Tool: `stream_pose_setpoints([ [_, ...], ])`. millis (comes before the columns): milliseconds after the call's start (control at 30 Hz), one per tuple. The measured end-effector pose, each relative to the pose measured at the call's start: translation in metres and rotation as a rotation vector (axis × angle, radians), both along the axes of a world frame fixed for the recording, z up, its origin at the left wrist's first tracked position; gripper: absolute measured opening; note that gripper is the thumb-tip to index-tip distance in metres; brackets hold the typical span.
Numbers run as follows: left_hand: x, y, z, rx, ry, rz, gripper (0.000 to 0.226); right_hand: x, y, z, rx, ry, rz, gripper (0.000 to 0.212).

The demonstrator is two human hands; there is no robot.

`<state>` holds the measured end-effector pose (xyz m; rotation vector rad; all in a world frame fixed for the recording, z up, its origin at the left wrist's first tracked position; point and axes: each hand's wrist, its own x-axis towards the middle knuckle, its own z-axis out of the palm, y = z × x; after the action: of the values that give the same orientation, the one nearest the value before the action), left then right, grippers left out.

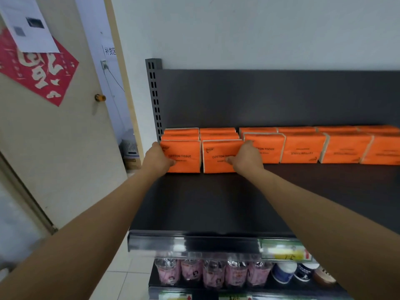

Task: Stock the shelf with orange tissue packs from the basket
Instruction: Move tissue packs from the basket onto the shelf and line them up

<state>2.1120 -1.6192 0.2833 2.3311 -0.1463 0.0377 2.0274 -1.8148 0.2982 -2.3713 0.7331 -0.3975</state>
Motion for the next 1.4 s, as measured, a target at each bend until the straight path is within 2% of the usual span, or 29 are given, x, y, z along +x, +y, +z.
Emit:
stream_pose_setpoints([
  [233, 0.006, -0.003, -0.004, -0.027, -0.027, 0.009, 0.057, 0.006, 0.004, -0.003, 0.050, -0.031, 0.003, 0.057],
  [367, 0.003, -0.002, -0.007, -0.033, -0.015, 0.016, 0.058, -0.003, 0.000, -0.006, 0.009, -0.020, 0.012, 0.041],
  [500, -0.008, 0.003, -0.006, -0.066, 0.005, 0.092, 0.057, -0.020, -0.006, -0.006, -0.039, -0.020, 0.008, 0.039],
  [667, -0.048, 0.004, 0.006, -0.078, -0.096, 0.159, 0.052, -0.047, -0.011, -0.005, -0.041, -0.094, 0.049, 0.035],
  [767, -0.084, -0.006, 0.017, -0.089, -0.194, 0.120, 0.045, -0.071, -0.011, -0.004, -0.032, -0.152, 0.165, 0.029],
  [933, -0.167, -0.052, 0.020, -0.097, -0.293, -0.091, 0.033, -0.137, -0.027, -0.004, -0.036, -0.245, 0.256, 0.023],
  [1033, -0.224, -0.089, 0.004, -0.099, -0.225, -0.287, 0.026, -0.189, -0.048, -0.013, -0.015, -0.256, 0.276, 0.020],
  [1133, -0.276, -0.123, -0.028, -0.008, -0.097, -0.435, 0.024, -0.240, -0.073, -0.035, -0.007, -0.188, 0.271, 0.018],
  [1400, -0.351, -0.169, -0.127, 0.219, 0.302, -0.600, 0.024, -0.330, -0.137, -0.122, 0.019, 0.212, 0.187, 0.022],
])
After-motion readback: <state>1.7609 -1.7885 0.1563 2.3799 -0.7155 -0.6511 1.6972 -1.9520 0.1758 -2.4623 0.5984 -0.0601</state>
